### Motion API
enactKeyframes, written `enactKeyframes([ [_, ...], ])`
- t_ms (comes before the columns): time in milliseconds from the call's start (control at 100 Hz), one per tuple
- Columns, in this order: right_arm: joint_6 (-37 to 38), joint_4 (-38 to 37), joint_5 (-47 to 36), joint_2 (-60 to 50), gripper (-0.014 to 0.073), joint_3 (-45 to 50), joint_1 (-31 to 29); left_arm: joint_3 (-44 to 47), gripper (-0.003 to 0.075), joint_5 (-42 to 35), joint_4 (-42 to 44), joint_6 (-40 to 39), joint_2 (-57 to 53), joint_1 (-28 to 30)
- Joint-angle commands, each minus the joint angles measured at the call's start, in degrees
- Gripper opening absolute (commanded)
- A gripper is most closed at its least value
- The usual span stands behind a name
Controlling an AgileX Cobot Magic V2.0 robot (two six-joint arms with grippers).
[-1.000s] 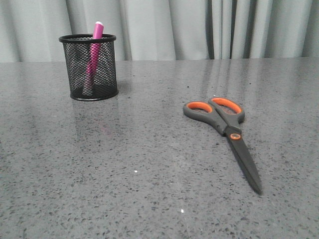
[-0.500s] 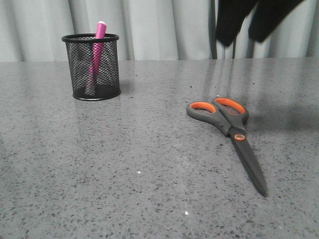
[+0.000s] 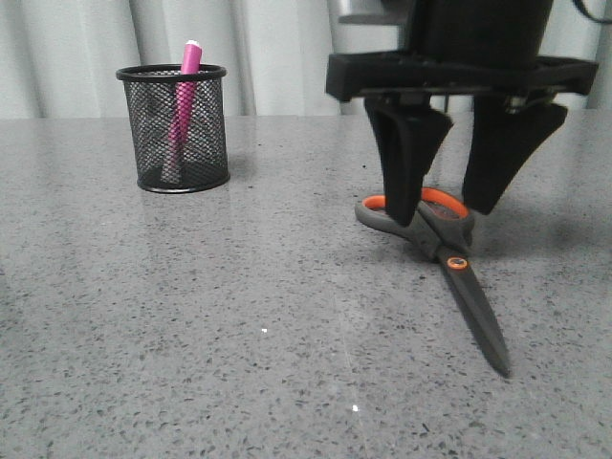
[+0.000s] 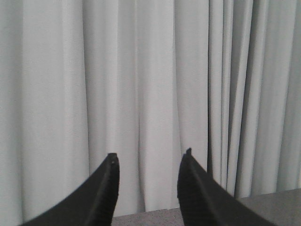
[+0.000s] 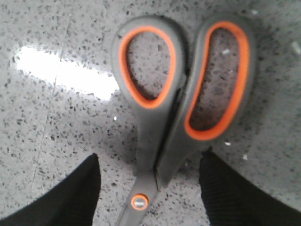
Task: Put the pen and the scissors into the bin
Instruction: 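Lower the right gripper over the scissors handles and close on them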
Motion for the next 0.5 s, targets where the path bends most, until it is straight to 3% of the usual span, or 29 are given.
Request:
enactKeyframes([
  [0, 0.01, 0.55, -1.06, -1.28, 0.0419, -1.80, 0.01, -1.46, 0.0262, 0.93, -0.32, -0.52, 0.74, -0.48],
  [490, 1.09, 0.55, 0.25, 3.92, 0.0412, -0.54, 0.01, -1.46, 0.0262, 0.93, -0.32, -0.52, 0.74, -0.51],
])
